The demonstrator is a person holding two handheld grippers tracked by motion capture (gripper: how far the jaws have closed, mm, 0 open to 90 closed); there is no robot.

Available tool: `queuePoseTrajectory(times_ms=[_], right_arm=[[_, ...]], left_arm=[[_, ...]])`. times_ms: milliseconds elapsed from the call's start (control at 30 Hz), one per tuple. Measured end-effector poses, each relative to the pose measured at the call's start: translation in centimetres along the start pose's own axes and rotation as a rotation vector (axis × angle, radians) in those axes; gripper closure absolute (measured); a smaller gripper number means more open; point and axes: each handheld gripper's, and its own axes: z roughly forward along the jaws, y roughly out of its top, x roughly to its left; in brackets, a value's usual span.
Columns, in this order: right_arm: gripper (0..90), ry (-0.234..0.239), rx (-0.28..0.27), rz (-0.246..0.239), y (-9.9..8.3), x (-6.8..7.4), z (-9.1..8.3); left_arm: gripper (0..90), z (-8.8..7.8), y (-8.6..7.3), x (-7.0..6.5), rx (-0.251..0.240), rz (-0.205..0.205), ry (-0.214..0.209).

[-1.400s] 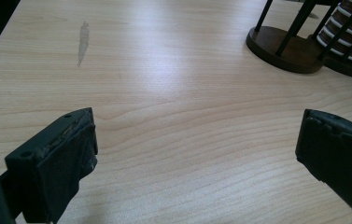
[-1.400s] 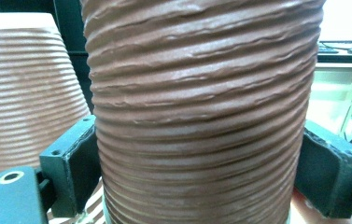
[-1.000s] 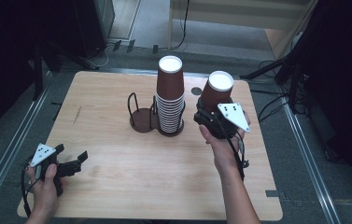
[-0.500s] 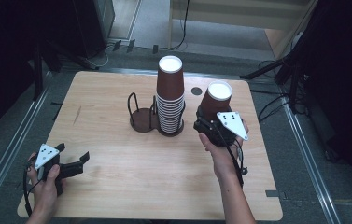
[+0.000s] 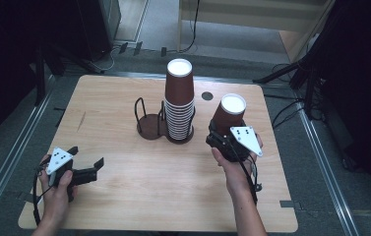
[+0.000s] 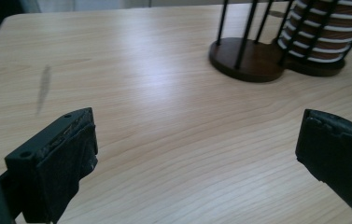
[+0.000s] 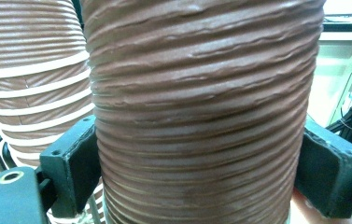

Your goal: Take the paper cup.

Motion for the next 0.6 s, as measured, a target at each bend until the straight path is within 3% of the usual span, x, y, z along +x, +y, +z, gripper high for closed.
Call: queuePoseTrajectory(times_ms=[267,600], right_arm=[[12.3,0.000,0.010,-0.006,-0.9,-0.3,-0.4],[12.3,0.011,0.018,-0.023,-1.7,-0.2,-1.2]], left_arm=[[0.0,0.9,1.3,-1.4,0.000,0.019,-0.043],[0.0,2.1,2.9,-2.6,-0.013,-0.004,-0.082]])
